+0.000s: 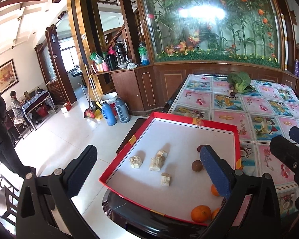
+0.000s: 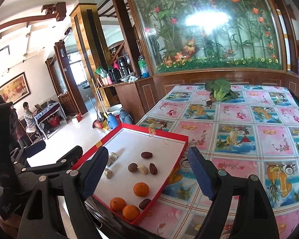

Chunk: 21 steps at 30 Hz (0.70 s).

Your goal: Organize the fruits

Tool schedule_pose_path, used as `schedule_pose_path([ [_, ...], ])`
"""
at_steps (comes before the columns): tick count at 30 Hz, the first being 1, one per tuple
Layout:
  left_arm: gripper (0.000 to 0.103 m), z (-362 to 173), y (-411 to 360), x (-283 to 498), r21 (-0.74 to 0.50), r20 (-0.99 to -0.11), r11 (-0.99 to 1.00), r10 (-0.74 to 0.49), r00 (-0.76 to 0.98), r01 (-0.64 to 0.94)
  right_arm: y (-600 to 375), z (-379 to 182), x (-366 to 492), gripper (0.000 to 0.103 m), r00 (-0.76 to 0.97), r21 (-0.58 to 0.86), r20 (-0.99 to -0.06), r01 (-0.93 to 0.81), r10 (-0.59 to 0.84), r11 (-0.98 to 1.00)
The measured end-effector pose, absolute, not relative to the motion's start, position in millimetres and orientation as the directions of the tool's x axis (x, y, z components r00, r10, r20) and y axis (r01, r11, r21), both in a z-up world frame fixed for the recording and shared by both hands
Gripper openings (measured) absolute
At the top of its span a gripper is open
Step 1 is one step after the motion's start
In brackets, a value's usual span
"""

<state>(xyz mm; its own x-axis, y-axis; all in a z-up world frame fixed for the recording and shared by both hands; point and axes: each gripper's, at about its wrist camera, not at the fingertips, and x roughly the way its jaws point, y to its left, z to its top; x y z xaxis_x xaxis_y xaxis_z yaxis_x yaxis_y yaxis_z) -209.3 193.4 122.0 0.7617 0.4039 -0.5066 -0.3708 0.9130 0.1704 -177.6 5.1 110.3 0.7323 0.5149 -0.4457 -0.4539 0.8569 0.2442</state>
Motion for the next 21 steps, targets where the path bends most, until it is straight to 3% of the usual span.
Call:
schedule_pose_path([
  [21,0.103,139.6,198.9,-257.7,0.103,-0.479,0.933,0.350,0.805,-0.344,20.1,114.6,-199.1,0.083,0.765,0.177,-0.409,-0.468,0.497,0.866],
])
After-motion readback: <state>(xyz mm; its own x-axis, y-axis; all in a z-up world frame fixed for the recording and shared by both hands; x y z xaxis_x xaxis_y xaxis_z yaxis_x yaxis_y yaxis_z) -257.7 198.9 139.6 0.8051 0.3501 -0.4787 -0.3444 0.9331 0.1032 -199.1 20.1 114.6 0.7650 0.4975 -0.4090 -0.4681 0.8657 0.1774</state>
